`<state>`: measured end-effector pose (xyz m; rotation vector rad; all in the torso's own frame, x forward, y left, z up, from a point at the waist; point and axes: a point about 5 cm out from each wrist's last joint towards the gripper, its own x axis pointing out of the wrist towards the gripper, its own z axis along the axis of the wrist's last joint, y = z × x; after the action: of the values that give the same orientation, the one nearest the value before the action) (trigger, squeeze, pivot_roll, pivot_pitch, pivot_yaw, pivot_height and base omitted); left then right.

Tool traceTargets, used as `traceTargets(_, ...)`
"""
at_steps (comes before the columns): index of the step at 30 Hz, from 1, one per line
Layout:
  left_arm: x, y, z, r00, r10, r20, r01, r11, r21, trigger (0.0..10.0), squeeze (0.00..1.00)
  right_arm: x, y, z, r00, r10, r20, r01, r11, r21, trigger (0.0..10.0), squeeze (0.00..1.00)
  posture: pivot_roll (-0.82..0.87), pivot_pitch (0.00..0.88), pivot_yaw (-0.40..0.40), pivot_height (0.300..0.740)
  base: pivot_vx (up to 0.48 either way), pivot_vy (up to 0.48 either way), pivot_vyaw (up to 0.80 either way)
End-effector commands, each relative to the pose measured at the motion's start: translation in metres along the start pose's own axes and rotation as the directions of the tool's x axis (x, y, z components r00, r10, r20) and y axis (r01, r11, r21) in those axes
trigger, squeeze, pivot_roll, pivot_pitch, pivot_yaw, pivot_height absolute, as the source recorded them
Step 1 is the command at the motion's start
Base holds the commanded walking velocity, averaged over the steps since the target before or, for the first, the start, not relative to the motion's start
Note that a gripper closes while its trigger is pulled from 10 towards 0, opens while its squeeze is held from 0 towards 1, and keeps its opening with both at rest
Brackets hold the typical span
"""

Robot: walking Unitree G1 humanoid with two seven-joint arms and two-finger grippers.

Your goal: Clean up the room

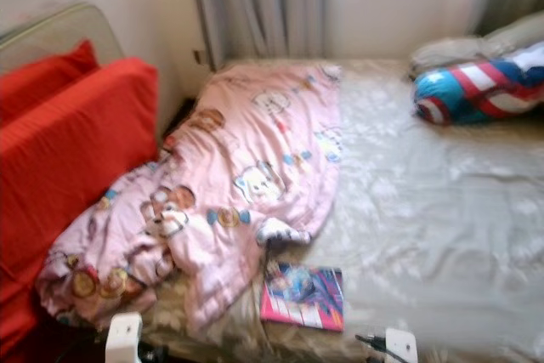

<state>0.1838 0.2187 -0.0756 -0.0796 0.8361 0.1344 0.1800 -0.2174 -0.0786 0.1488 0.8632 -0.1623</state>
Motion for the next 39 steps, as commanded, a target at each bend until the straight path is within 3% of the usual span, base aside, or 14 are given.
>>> traceTargets(1,-0.003,0.011,-0.003,0.999,0.033,0.008,-0.033,0.999,-0.037,10.0,0.0,-0.001,0.009,-0.007,0.999,0.029,-0.012,-0.029,0.999,0.025,10.0,0.0,-0.02,0.0,0.04,0.74,0.0,0.0,0.0)
traceTargets(6,-0.003,0.01,0.003,0.997,0.021,0.072,-0.016,0.997,-0.078,10.0,0.0,0.003,0.012,0.015,0.996,0.063,0.07,-0.062,0.998,-0.009,10.0,0.0,-0.03,0.0,0.042,0.74,0.0,0.0,0.0)
traceTargets(9,0.006,-0.008,0.07,0.948,-0.02,0.319,0.04,0.997,-0.058,10.0,0.0,0.006,0.016,0.035,0.985,0.073,0.154,-0.068,0.997,-0.037,10.0,0.0,-0.04,0.0,0.044,0.74,0.0,0.0,0.0)
traceTargets(11,0.006,-0.012,0.093,0.914,-0.028,0.404,0.053,0.997,-0.052,10.0,0.0,0.007,0.021,0.049,0.971,0.088,0.221,-0.08,0.996,-0.044,10.0,0.0,-0.05,0.0,0.046,0.74,0.0,0.0,0.0)
traceTargets(12,0.006,-0.012,0.093,0.914,-0.028,0.404,0.053,0.997,-0.052,10.0,0.0,0.007,0.021,0.049,0.971,0.088,0.221,-0.08,0.996,-0.044,10.0,0.0,-0.05,0.0,0.046,0.74,0.0,0.0,0.0)
traceTargets(16,0.002,-0.016,0.115,0.855,-0.055,0.515,0.095,0.994,-0.051,10.0,0.0,0.004,0.03,0.082,0.91,0.125,0.395,-0.114,0.992,-0.053,10.0,0.0,-0.03,0.0,0.046,0.74,0.0,0.0,0.0)
traceTargets(19,0.0,-0.02,0.126,0.83,-0.065,0.554,0.109,0.993,-0.047,10.0,0.0,0.003,0.037,0.094,0.883,0.137,0.449,-0.125,0.991,-0.057,10.0,0.0,-0.02,0.0,0.043,0.74,0.0,0.0,0.0)
traceTargets(21,-0.003,-0.022,0.142,0.791,-0.063,0.609,0.122,0.991,-0.056,10.0,0.0,0.001,0.048,0.105,0.851,0.15,0.503,-0.134,0.989,-0.068,10.0,0.0,-0.01,0.0,0.042,0.74,0.0,0.0,0.0)
traceTargets(30,-0.01,-0.022,0.156,0.733,-0.066,0.677,0.138,0.989,-0.053,10.0,0.0,-0.007,0.06,0.129,0.766,0.175,0.619,-0.153,0.984,-0.089,10.0,0.0,-0.02,0.0,0.044,0.74,0.0,0.0,0.0)
traceTargets(34,-0.012,-0.023,0.155,0.721,-0.078,0.689,0.149,0.988,-0.044,10.0,0.0,-0.009,0.058,0.133,0.754,0.177,0.633,-0.149,0.984,-0.098,10.0,0.0,-0.03,0.018,0.031,0.74,0.0,0.0,0.0)
traceTargets(39,-0.013,-0.021,0.148,0.723,-0.066,0.687,0.139,0.989,-0.052,10.0,0.0,-0.007,0.059,0.123,0.778,0.184,0.6,-0.139,0.983,-0.12,10.0,0.0,-0.01,0.026,0.0,0.74,0.0,0.0,0.0)
